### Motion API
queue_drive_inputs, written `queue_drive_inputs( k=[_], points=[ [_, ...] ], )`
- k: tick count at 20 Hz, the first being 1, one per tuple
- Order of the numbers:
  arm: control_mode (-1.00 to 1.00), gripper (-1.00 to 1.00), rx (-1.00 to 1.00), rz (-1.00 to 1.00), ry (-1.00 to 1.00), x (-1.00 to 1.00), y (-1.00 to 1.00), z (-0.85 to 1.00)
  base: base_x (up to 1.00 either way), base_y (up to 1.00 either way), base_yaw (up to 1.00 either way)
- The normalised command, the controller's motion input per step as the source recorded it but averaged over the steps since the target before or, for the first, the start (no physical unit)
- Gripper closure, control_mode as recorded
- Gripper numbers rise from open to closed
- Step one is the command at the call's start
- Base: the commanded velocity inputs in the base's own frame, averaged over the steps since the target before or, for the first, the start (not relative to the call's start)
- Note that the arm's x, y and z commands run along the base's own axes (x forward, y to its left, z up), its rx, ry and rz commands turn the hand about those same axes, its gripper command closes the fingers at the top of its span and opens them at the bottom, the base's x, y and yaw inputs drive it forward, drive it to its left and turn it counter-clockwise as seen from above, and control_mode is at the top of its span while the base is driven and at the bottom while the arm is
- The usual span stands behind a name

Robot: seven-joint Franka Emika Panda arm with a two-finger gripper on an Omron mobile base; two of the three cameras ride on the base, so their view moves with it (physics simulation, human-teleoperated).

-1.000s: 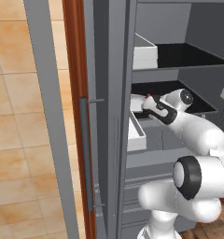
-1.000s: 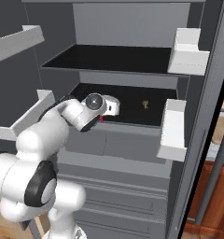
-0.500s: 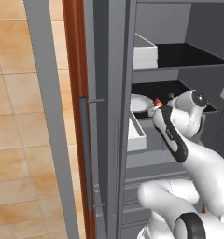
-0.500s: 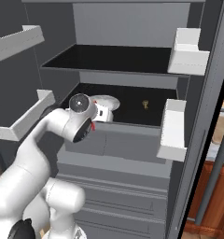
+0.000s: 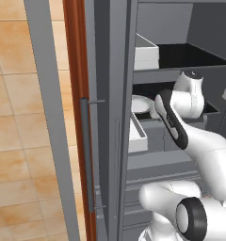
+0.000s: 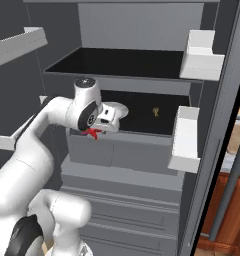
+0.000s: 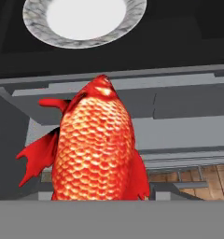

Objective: Retrieve the fish from the fridge and place it on the cutting board.

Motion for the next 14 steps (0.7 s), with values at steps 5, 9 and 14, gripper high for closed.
queue_drive_inputs(
  k=[5, 9, 14],
  points=[
    [-1.0, 1.0, 0.0, 0.0, 0.03, -0.48, 0.0, 0.0, 0.0, 0.0, 0.0],
    [-1.0, 1.0, 0.0, 0.0, -0.01, -0.52, 0.0, 0.03, 0.0, 0.0, 0.0],
    [-1.0, 1.0, 0.0, 0.0, -0.01, -0.69, 0.08, 0.13, 0.0, 0.0, 0.0]
  ],
)
